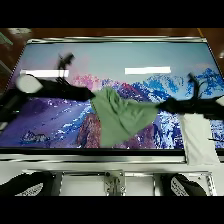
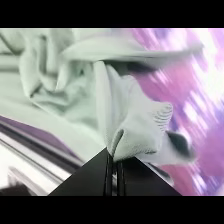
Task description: Fold the shirts.
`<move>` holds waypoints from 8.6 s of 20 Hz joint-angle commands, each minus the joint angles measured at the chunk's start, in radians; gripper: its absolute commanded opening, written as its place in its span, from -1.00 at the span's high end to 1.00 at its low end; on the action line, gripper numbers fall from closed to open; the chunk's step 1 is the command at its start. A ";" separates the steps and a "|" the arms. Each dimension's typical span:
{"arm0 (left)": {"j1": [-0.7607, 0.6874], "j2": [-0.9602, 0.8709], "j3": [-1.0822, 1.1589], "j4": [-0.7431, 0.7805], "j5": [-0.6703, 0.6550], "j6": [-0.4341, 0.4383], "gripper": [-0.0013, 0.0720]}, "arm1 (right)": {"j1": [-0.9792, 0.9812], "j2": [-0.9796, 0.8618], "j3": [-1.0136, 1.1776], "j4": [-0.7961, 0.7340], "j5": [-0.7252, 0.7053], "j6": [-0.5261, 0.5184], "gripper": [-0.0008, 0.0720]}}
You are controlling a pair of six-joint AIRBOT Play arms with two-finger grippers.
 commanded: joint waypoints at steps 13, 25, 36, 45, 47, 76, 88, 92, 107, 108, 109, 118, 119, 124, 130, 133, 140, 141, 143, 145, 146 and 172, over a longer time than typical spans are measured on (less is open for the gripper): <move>0.007 0.405 0.428 0.639 -0.354 -0.135 0.87 | 0.003 0.278 0.540 -0.374 0.171 0.232 0.78; 0.007 0.387 -0.171 0.556 -0.150 -0.177 0.87 | 0.003 0.128 0.374 -0.378 0.367 0.251 0.78; 0.007 -0.073 -0.276 0.359 0.253 -0.226 0.87 | 0.195 -0.288 0.130 -0.372 -0.164 0.224 0.78; 0.249 -0.188 -0.175 0.184 -0.279 -0.156 -0.83 | 0.179 -0.351 0.131 -0.381 -0.144 0.211 0.78; 0.319 -0.084 -0.203 0.259 -0.353 -0.162 -0.80 | 0.164 -0.327 0.131 -0.393 -0.106 0.204 0.77; 0.008 0.073 -0.611 -0.293 0.353 -0.043 0.87 | 0.163 -0.274 0.142 -0.395 -0.069 0.158 0.78; 0.511 0.461 0.434 0.106 0.280 -0.060 0.87 | 0.164 0.199 0.703 -0.325 -0.442 0.045 0.78; 0.516 0.446 0.437 0.105 0.037 -0.060 0.87 | 0.164 0.235 0.731 -0.325 -0.672 0.069 0.78; 0.282 0.405 -0.527 -0.082 -0.203 -0.060 0.87 | 0.409 -0.546 0.731 -0.175 -0.647 0.082 0.78; 0.254 0.405 -0.573 -0.101 -0.156 -0.060 0.87 | 0.428 -0.611 0.730 -0.175 -0.591 0.100 0.78; 0.226 0.405 -0.607 -0.109 -0.109 -0.060 0.87 | 0.440 -0.665 0.731 -0.175 -0.530 0.132 0.78; 0.202 0.405 -0.622 -0.109 0.135 -0.010 0.87 | 0.236 -0.658 0.747 -0.240 0.132 0.175 -0.66; 0.211 0.405 -0.621 -0.109 0.137 -0.010 0.87 | 0.192 -0.626 0.747 -0.320 0.222 0.202 -0.66; 0.254 0.414 -0.620 -0.111 0.136 0.009 0.87 | -0.001 -0.396 0.386 -0.473 0.398 0.278 -0.66; 0.256 0.415 -0.616 -0.122 0.137 0.034 0.87 | 0.076 -0.185 -0.335 -0.224 -0.069 0.314 -0.86; 0.256 0.415 -0.616 -0.144 0.137 0.034 0.87 | 0.201 -0.219 -0.412 -0.174 -0.242 0.330 -0.86; 0.257 0.416 -0.597 -0.143 0.137 0.046 0.87 | 0.371 -0.336 -0.412 -0.073 -0.481 0.337 -0.86; 0.257 0.416 -0.589 -0.143 0.137 0.046 0.87 | 0.371 -0.336 -0.412 -0.040 -0.525 0.337 -0.85; 0.257 0.416 -0.572 -0.143 0.138 0.046 0.87 | 0.372 -0.336 -0.412 0.020 -0.599 0.340 -0.79; 0.258 0.416 -0.557 -0.143 0.145 0.055 0.87 | 0.372 -0.340 -0.412 0.070 -0.643 0.343 -0.75; 0.258 0.416 -0.550 -0.143 0.153 0.071 0.87 | 0.372 -0.344 -0.412 0.091 -0.646 0.343 -0.35; 0.484 0.540 0.554 0.186 -0.116 0.091 0.87 | 0.245 0.350 0.624 -0.722 0.071 0.481 0.78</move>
